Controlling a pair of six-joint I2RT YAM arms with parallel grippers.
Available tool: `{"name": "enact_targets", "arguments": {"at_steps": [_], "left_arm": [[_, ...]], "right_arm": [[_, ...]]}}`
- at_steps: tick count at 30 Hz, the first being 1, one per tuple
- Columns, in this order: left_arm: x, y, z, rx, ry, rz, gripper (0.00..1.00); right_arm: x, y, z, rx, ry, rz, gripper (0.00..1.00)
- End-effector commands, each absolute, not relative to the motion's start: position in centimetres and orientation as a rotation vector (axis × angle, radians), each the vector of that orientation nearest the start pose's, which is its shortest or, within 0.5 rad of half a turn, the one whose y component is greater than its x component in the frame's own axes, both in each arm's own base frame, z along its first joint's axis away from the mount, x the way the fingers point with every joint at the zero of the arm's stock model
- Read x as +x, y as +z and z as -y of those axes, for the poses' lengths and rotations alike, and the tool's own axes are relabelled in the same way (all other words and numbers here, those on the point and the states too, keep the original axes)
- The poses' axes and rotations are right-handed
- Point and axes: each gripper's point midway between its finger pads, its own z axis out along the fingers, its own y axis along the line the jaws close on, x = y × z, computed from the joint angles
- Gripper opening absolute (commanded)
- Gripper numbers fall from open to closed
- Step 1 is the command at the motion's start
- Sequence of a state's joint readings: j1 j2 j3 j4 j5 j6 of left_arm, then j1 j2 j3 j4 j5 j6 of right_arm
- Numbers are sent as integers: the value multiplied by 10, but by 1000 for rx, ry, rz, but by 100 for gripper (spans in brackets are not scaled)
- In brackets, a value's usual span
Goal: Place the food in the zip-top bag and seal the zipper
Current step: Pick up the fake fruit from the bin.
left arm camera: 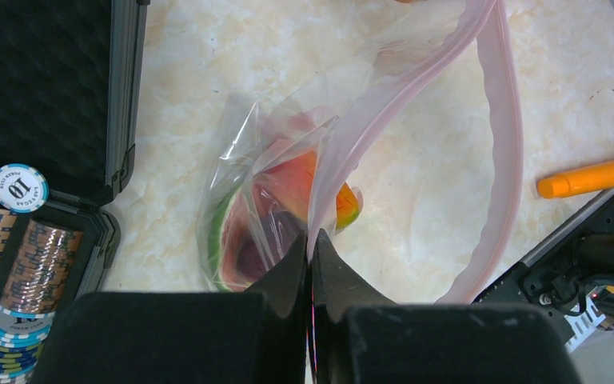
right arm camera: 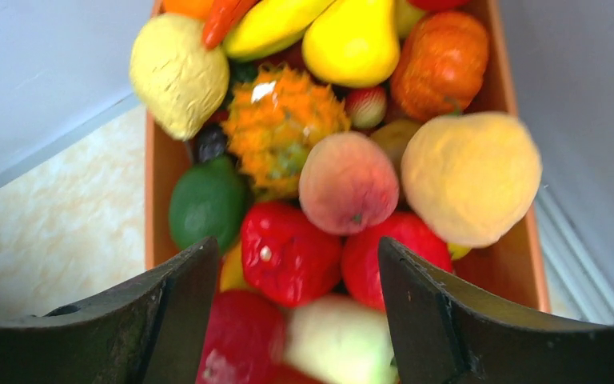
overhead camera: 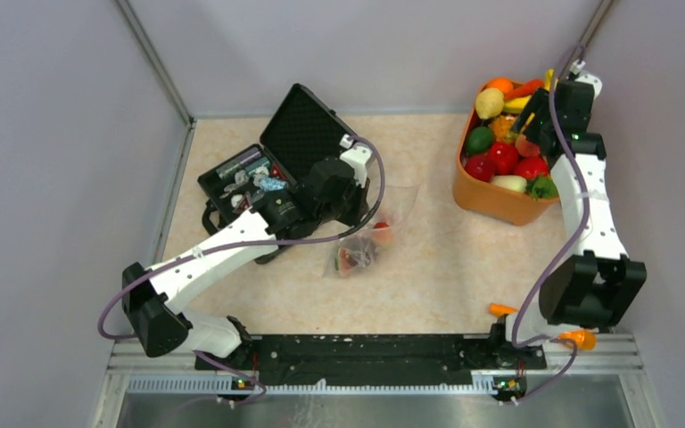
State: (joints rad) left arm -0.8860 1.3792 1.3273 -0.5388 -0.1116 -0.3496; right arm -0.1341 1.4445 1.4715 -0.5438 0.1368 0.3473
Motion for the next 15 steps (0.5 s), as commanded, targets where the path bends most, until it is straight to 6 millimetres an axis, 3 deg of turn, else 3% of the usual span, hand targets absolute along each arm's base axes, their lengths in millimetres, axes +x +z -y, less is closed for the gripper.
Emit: {"name": "enact_targets", "arguments": {"at_steps": [1, 5, 9, 15], "left_arm": [[263, 269, 312, 534, -616, -2064, 0], [263, 270, 310, 534, -611, -2054, 0], [263, 268, 310, 537, -618, -2052, 0], [262, 269, 309, 540, -621, -2047, 0]], "right_arm": [[436, 296, 101, 586, -217, -1977, 71], [446, 278, 99, 499, -227, -2069, 69], [454, 270, 110, 514, -296, -2084, 62], [459, 256, 111, 489, -313, -2123, 64]]}}
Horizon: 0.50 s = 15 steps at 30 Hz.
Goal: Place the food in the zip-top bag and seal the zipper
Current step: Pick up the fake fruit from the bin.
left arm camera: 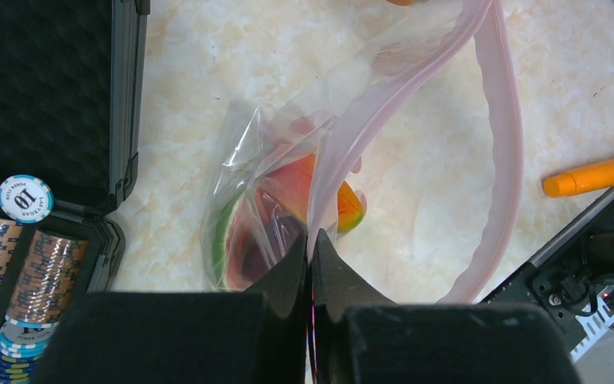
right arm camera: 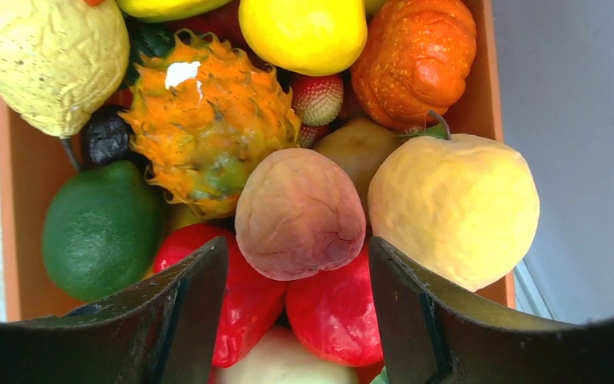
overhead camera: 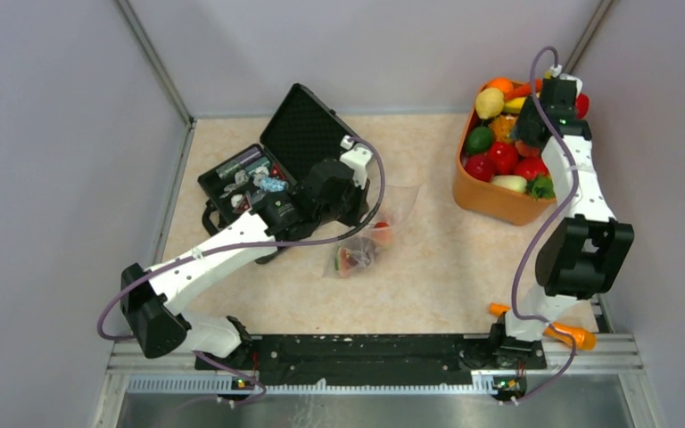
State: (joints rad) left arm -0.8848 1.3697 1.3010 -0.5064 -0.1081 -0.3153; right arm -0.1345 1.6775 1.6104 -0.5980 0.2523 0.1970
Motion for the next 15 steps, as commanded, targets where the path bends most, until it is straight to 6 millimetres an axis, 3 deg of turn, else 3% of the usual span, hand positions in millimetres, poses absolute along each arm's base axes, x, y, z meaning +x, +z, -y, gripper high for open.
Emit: {"name": "enact_targets", "arguments": {"at_steps": [1, 11, 15], "left_arm": [[262, 269, 308, 537, -618, -2045, 0], [262, 269, 303, 524, -611, -2046, 0], [262, 269, 301, 523, -599, -2048, 0]], "right_arm": [[458, 254, 112, 478, -323, -2133, 67], [469, 229, 110, 450, -318, -2200, 67], [477, 223, 107, 425, -294, -2222, 61]]}}
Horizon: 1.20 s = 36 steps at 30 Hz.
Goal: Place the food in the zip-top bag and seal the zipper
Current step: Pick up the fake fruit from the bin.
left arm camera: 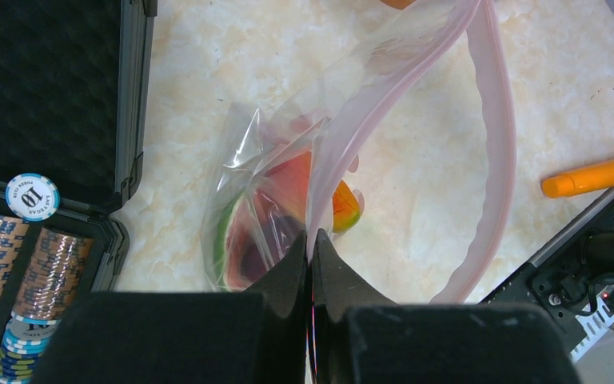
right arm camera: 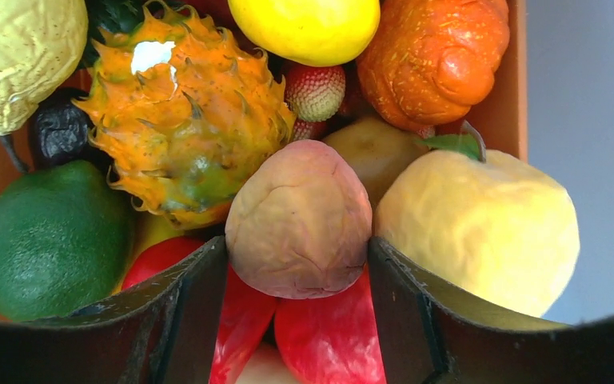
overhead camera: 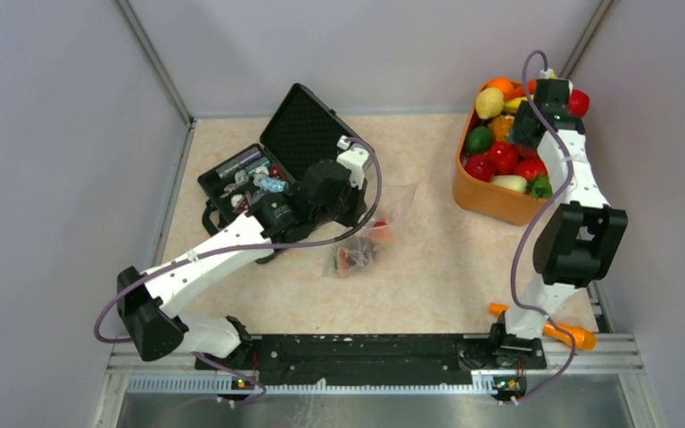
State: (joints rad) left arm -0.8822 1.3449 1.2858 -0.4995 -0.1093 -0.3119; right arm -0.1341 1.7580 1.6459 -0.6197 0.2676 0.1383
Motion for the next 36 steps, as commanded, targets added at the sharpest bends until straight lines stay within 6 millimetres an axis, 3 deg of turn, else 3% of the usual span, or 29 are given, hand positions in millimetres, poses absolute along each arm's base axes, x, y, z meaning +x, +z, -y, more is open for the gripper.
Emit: {"name": "enact_targets", "arguments": {"at_steps": [1, 7, 15, 19, 25, 30, 36], "left_arm": [[263, 269, 300, 521, -595, -2050, 0], [263, 269, 300, 517, -592, -2055, 0], [263, 271, 300, 509, -597, -2056, 0], [262, 271, 300, 501, -602, -2059, 0], [261, 270, 299, 494, -611, -2067, 0], [259, 267, 299, 492, -615, -2076, 0], [260, 269, 302, 484, -628, -2069, 0]], "right_arm": [[479, 224, 107, 429, -287, -2225, 58], [478, 234, 93, 404, -196, -2200, 31], [461, 277, 78, 397, -93, -2064, 30], [445, 284, 65, 388, -20, -2025, 30], [420, 277, 35, 367, 162, -2008, 30], [404, 282, 14, 358, 295, -1953, 30], [392, 308, -37, 265, 637, -1857, 30]]}}
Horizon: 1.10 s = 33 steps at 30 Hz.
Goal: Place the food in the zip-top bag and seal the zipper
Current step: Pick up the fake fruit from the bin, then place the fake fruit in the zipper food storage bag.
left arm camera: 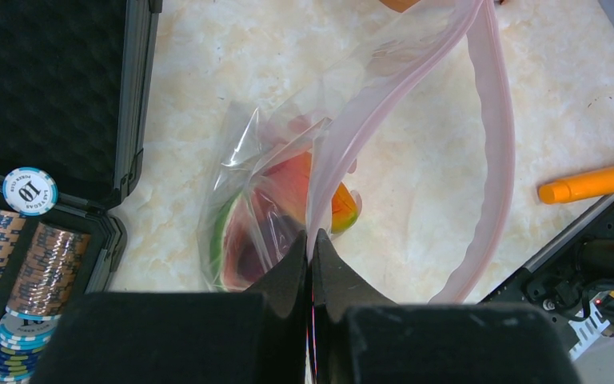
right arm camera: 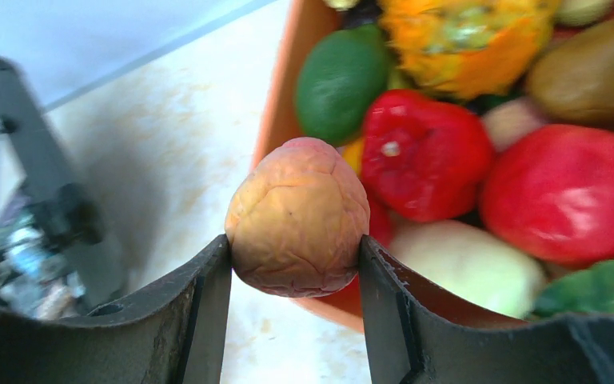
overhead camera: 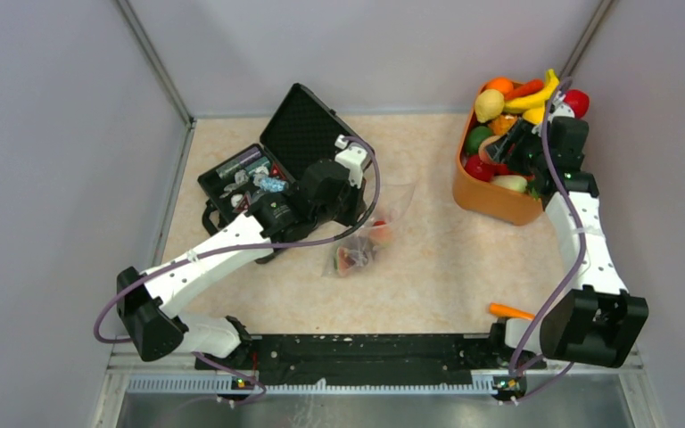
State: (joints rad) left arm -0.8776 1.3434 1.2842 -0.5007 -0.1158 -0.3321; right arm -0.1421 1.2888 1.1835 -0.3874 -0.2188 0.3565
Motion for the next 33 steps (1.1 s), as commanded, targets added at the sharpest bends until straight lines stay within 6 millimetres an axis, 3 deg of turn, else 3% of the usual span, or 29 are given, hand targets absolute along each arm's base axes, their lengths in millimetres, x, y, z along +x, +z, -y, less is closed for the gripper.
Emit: {"name": "enact_targets", "arguments": {"at_steps": [1, 6, 13, 29, 33], "left_arm": [[260, 269, 302, 484, -629, -2071, 0], [261, 271, 305, 475, -645, -2067, 0], [263, 273, 311, 478, -663, -2069, 0], [262, 275, 316, 486, -683, -2068, 0], [262, 276, 315, 484, -684, -2068, 0]], "right_arm": [[387, 314, -47, 239, 699, -1837, 30], [357, 338, -92, 104, 863, -1767, 30], [308, 352, -159, -153, 1041, -1703, 31], [250, 318, -229, -509, 1167, -1763, 31], [246, 304, -233, -567, 1137, -1827, 30]]}}
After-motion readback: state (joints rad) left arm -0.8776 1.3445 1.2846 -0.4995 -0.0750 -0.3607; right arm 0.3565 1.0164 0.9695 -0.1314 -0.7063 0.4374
